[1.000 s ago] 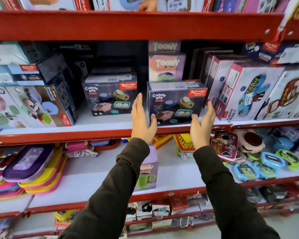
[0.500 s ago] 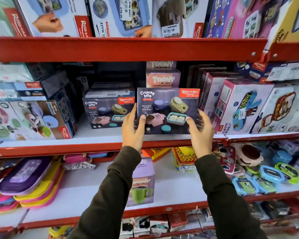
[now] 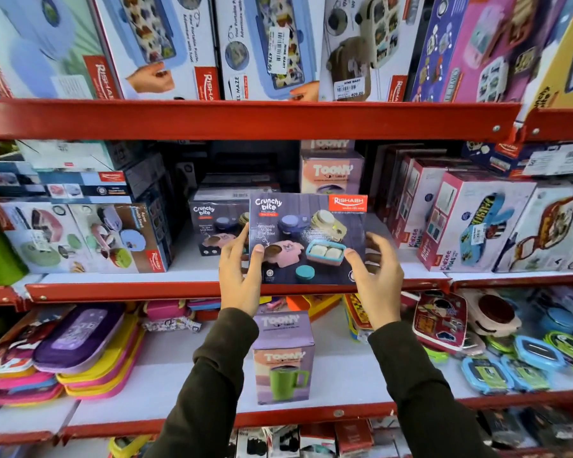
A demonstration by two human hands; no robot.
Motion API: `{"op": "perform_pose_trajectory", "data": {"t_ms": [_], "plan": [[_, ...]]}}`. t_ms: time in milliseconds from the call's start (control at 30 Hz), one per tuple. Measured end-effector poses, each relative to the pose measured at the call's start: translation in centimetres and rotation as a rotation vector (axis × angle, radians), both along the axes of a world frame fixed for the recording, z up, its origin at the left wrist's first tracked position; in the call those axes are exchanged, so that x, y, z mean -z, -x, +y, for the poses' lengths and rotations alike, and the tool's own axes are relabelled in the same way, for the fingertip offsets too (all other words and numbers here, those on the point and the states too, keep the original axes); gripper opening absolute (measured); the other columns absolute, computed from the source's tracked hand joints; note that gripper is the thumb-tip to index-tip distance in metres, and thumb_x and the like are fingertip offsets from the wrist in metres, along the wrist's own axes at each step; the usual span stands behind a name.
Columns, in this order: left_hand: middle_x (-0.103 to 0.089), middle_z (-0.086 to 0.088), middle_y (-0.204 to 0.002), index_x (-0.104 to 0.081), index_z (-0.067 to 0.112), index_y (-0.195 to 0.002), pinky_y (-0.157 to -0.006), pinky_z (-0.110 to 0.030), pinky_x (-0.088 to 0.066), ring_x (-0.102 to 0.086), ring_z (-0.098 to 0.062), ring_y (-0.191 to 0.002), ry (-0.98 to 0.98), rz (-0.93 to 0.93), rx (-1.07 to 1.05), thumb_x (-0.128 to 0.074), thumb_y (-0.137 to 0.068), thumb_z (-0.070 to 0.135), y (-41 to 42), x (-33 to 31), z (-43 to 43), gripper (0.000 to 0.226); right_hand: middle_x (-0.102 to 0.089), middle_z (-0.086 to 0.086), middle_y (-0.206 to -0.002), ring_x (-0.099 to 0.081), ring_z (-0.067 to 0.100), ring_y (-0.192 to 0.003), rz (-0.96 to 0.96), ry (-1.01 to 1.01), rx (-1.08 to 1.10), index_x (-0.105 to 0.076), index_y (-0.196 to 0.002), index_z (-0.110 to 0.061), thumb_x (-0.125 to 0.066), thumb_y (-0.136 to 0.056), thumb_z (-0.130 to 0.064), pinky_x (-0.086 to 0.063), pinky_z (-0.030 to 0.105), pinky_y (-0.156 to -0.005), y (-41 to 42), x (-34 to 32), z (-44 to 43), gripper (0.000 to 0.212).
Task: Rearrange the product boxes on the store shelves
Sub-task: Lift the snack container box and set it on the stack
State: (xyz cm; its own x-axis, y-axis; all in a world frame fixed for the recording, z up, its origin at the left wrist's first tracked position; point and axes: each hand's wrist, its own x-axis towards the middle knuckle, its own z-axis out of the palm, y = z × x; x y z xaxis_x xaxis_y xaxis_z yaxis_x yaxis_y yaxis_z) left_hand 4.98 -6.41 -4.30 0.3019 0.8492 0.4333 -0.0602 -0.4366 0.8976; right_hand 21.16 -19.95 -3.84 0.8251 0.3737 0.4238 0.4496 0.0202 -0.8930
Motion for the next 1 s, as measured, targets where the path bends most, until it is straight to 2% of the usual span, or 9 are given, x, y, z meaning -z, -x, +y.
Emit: {"op": "perform_pose_trajectory", "data": {"t_ms": [100,200,300,367,500,600,800,900,1000], "plan": [[-0.047,0.004,-0.128,-0.047,0.027,-0.147,-0.111,-0.032,-0.038,-0.049,-0.017,-0.124,-0.018,0.023,-0.026,-0.051,-0.097,0.031,1.5,-0.2,0.9,0.050,-0.070,0.002,-0.123,-0.065,0.022,-0.111,-0.036,0.030,-0.003,-0.061,-0.127,-0.023,-0.076,-0.086,-0.030,-0.059,0.051,-0.094,0.9,-0.3,1.0,0.044],[-0.044,0.005,-0.127,-0.047,0.023,-0.145,-0.111,-0.037,-0.041,-0.049,-0.015,-0.121,-0.043,0.069,-0.072,-0.053,-0.097,0.026,3.3,-0.4,2.6,0.049,-0.071,0.001,-0.115,-0.068,0.021,-0.104,-0.055,0.046,-0.050,-0.062,-0.124,-0.020,-0.081,-0.083,-0.023,-0.060,0.049,-0.092,2.1,-0.5,2.5,0.046],[-0.046,0.002,-0.131,-0.045,0.022,-0.146,-0.110,-0.035,-0.041,-0.046,-0.012,-0.124,-0.064,0.132,-0.105,-0.055,-0.099,0.014,5.5,-0.4,4.7,0.049,-0.067,-0.007,-0.116,-0.068,0.019,-0.110,-0.084,0.096,-0.131,-0.059,-0.127,-0.022,-0.084,-0.080,-0.021,-0.060,0.048,-0.096,3.4,-0.4,4.6,0.053],[-0.050,-0.006,-0.137,-0.046,0.017,-0.145,-0.108,-0.032,-0.038,-0.046,-0.013,-0.126,-0.096,0.213,-0.144,-0.056,-0.098,0.010,6.7,-0.1,6.2,0.049,-0.064,-0.010,-0.119,-0.065,0.018,-0.116,-0.107,0.127,-0.177,-0.057,-0.132,-0.022,-0.085,-0.079,-0.020,-0.058,0.046,-0.101,4.1,0.0,6.0,0.060],[-0.053,-0.017,-0.141,-0.047,0.008,-0.144,-0.108,-0.028,-0.034,-0.049,-0.029,-0.133,-0.075,0.321,-0.194,-0.054,-0.097,0.004,7.8,0.5,7.9,0.047,-0.064,0.008,-0.137,-0.059,0.026,-0.130,-0.149,0.209,-0.217,-0.054,-0.140,-0.011,-0.082,-0.082,-0.016,-0.048,0.040,-0.112,5.3,0.8,8.5,0.064],[-0.053,-0.023,-0.140,-0.045,0.002,-0.144,-0.104,-0.024,-0.031,-0.050,-0.035,-0.132,-0.074,0.384,-0.221,-0.052,-0.098,0.002,7.8,0.9,8.3,0.047,-0.060,0.014,-0.142,-0.055,0.031,-0.134,-0.143,0.267,-0.222,-0.052,-0.143,-0.009,-0.079,-0.086,-0.017,-0.044,0.038,-0.114,5.8,1.0,9.6,0.063],[-0.051,-0.025,-0.143,-0.042,-0.001,-0.145,-0.116,-0.040,-0.035,-0.048,-0.038,-0.135,-0.052,0.402,-0.234,-0.051,-0.099,0.005,7.6,1.3,9.2,0.048,-0.057,0.015,-0.146,-0.051,0.032,-0.138,-0.128,0.315,-0.201,-0.050,-0.145,-0.008,-0.077,-0.089,-0.021,-0.042,0.042,-0.118,5.8,1.3,10.4,0.064],[-0.051,-0.024,-0.144,-0.041,0.001,-0.146,-0.116,-0.040,-0.035,-0.047,-0.036,-0.136,-0.057,0.395,-0.230,-0.051,-0.099,0.006,7.6,1.3,9.3,0.049,-0.055,0.017,-0.148,-0.049,0.033,-0.141,-0.113,0.321,-0.189,-0.050,-0.145,-0.007,-0.076,-0.090,-0.022,-0.040,0.043,-0.120,5.8,1.7,10.6,0.063],[-0.049,-0.022,-0.147,-0.039,0.002,-0.148,-0.116,-0.036,-0.034,-0.045,-0.035,-0.139,-0.043,0.387,-0.223,-0.052,-0.099,0.007,7.6,1.4,9.2,0.051,-0.056,0.017,-0.147,-0.050,0.033,-0.140,-0.106,0.310,-0.195,-0.050,-0.145,-0.006,-0.073,-0.092,-0.020,-0.039,0.038,-0.118,5.7,1.8,10.5,0.060]]}}
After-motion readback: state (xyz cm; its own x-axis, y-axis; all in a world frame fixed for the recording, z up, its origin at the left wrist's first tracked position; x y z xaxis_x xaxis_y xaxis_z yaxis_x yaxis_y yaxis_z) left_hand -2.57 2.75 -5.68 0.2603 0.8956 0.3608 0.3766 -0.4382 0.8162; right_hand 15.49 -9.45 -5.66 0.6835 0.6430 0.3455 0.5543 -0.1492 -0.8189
